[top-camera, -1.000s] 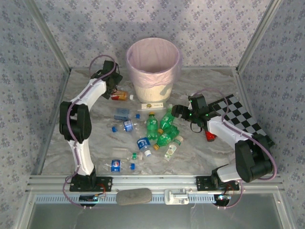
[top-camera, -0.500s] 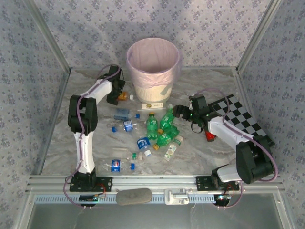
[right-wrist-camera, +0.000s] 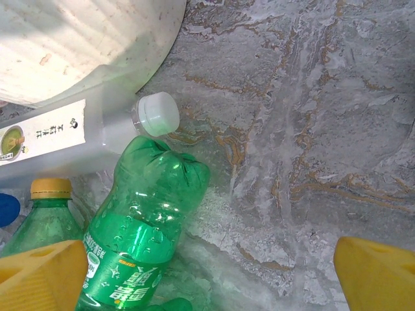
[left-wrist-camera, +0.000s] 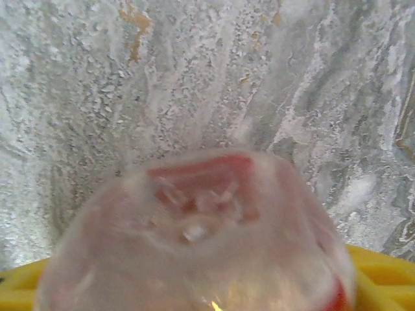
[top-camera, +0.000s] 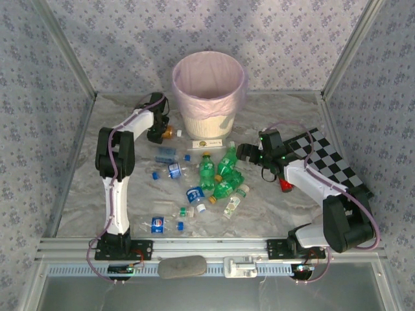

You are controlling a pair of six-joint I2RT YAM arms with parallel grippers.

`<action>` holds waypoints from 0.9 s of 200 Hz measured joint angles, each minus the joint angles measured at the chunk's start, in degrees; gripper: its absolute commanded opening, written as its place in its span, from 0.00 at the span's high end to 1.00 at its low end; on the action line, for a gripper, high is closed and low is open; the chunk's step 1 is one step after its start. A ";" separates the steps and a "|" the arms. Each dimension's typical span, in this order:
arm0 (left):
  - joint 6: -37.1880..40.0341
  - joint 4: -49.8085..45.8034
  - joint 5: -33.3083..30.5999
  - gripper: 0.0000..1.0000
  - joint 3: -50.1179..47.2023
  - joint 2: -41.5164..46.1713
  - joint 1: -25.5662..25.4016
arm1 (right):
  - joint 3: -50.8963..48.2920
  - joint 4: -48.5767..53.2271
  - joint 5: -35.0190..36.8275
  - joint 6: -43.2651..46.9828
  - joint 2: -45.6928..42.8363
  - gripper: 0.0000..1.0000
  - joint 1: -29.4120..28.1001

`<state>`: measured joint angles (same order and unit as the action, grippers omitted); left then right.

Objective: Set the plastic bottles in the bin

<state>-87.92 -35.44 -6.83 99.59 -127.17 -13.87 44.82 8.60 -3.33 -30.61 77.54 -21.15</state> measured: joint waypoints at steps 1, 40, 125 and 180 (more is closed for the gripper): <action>0.00 -0.13 -0.02 0.37 0.00 -0.02 0.00 | 0.00 0.00 0.02 -0.02 0.00 0.01 0.00; -0.17 0.42 -0.26 0.51 -0.02 0.00 0.00 | 0.00 0.00 0.13 -0.02 -0.20 0.01 0.00; 6.14 2.80 -7.85 0.55 -7.04 10.12 1.16 | 0.00 0.00 0.13 -0.02 -0.59 0.01 -0.15; 22.27 10.51 -12.09 0.55 -8.61 24.72 1.44 | 0.00 -0.09 0.09 -0.04 -0.61 0.01 -0.57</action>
<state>-65.65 -24.93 -18.92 90.98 -102.45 -12.43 44.82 8.51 -3.25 -30.65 76.93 -21.71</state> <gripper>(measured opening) 0.542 0.990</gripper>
